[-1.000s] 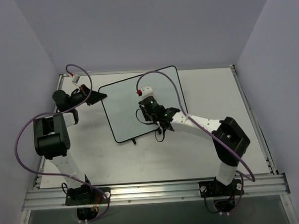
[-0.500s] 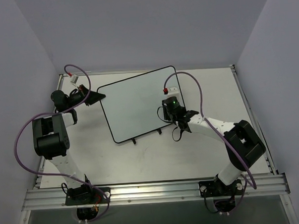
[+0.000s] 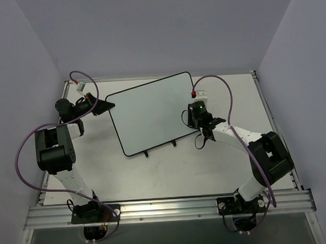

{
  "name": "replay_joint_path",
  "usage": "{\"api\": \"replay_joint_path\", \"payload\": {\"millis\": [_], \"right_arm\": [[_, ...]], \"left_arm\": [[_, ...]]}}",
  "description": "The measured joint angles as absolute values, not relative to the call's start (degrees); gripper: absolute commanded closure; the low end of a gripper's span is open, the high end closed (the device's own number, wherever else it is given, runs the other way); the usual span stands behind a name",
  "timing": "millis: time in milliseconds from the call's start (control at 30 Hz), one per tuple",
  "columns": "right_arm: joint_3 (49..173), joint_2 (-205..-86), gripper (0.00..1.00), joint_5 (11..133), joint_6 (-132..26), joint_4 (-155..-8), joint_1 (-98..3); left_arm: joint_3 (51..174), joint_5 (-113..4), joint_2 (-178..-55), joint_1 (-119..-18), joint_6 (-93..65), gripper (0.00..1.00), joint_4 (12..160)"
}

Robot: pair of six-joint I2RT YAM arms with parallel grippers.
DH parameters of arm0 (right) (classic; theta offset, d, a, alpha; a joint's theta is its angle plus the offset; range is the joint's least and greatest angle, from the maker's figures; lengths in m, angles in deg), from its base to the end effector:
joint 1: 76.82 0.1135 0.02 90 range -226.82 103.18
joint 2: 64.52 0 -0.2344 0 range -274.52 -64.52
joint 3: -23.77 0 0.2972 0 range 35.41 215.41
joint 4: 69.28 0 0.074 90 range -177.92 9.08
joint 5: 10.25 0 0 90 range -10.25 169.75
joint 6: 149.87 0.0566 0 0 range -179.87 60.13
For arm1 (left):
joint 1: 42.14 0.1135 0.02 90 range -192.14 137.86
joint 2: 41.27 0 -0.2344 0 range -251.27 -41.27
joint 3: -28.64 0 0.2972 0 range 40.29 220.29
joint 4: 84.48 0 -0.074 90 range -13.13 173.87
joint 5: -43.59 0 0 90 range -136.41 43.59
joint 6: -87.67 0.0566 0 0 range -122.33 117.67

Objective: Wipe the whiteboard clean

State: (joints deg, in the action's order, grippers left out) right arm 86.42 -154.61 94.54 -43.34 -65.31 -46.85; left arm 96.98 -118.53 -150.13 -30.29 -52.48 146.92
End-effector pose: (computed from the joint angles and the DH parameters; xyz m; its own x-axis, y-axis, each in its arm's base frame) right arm 0.3556 0.1884 0.1597 -0.4105 0.0809 -0.9083 -0.1704 0.9717 0.1635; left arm 0.4137 0.0318 0.1595 -0.5354 -0.3532 -0.7672 0.6875 0.3453 -0.6388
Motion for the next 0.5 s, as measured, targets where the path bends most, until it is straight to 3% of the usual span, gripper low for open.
{"api": "replay_joint_path", "payload": {"millis": [167,500], "right_arm": [[84.01,-154.15,1.0,91.52,-43.36,-64.32,-50.58],[83.84,-154.37,1.0,87.15,-42.86,-60.06,-41.95]], "left_arm": [[96.94,-118.53,-150.11,-30.29,-52.52,0.94,147.0],[96.65,-118.44,-150.0,-30.15,-52.5,0.95,147.02]]}}
